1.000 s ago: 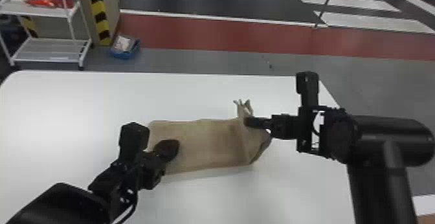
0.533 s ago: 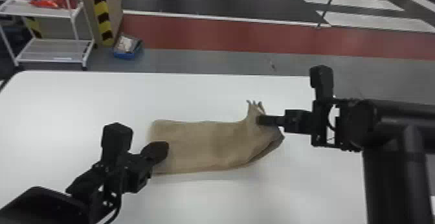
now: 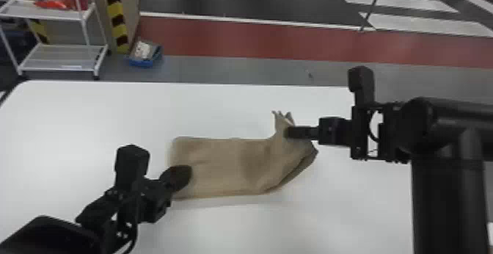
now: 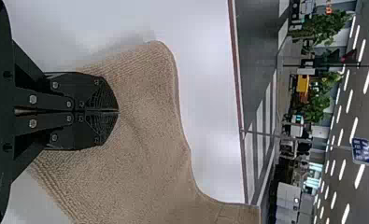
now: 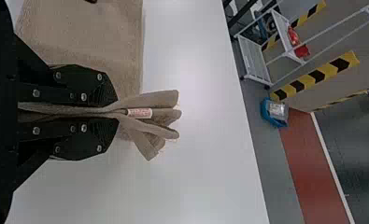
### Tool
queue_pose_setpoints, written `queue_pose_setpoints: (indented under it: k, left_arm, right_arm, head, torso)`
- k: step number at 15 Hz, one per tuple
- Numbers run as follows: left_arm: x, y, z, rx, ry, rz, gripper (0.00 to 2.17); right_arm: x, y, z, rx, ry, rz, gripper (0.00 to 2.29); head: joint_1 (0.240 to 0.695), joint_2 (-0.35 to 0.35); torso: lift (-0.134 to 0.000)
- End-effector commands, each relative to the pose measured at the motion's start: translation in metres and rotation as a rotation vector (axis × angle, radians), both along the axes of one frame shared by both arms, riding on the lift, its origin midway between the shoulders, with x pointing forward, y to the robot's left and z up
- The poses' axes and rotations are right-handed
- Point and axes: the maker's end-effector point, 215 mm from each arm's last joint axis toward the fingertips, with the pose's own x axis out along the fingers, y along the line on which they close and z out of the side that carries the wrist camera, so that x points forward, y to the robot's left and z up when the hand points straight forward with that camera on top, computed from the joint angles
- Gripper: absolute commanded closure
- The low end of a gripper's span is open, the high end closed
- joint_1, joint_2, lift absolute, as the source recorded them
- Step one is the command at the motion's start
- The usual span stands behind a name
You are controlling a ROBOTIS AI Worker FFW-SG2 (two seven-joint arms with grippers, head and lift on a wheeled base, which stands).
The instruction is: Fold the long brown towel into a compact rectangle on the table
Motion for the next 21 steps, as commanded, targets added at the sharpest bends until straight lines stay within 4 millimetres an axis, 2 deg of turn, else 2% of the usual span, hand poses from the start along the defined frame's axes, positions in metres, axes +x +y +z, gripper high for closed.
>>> queue_pose_setpoints:
  k: [1,3,8,10,13,16,18,21]
  left_arm:
    - [-0.002,-0.011,0.002,-0.013,0.001,-0.008,1.71]
    - [-0.003,-0.019,0.003,-0.024,0.002,-0.013,1.71]
    - [-0.009,-0.044,0.007,-0.051,0.004,-0.040,1.71]
    - [-0.013,-0.051,0.008,-0.057,0.004,-0.048,1.71]
    - [-0.015,-0.049,0.006,-0.061,0.003,-0.045,1.71]
    - [-0.017,-0.053,0.008,-0.070,0.000,-0.050,1.71]
    - [-0.020,-0.057,0.007,-0.072,0.003,-0.057,1.71]
    - [-0.023,-0.063,0.005,-0.076,0.009,-0.065,1.71]
  right_arm:
    - [-0.009,0.036,-0.004,0.048,0.017,0.053,1.03]
    - [-0.013,0.061,-0.005,0.063,0.020,0.089,1.03]
    - [-0.018,0.127,0.010,0.073,-0.011,0.182,1.03]
    - [-0.020,0.135,0.005,0.040,-0.006,0.199,1.03]
    - [-0.023,0.142,-0.012,0.003,-0.002,0.208,1.03]
    - [-0.025,0.148,-0.019,0.003,-0.002,0.219,1.03]
    - [-0.023,0.155,-0.020,-0.001,-0.028,0.228,1.03]
    - [-0.018,0.162,-0.011,0.000,-0.071,0.239,1.03]
  head:
    - [0.695,-0.154]
    - [0.695,-0.137]
    - [0.695,-0.095]
    - [0.695,-0.078]
    - [0.695,-0.068]
    - [0.695,-0.058]
    - [0.695,-0.056]
    - [0.695,-0.052]
  torso:
    - [-0.125]
    - [-0.125]
    - [-0.125]
    - [-0.125]
    - [-0.125]
    - [-0.125]
    - [-0.125]
    - [-0.125]
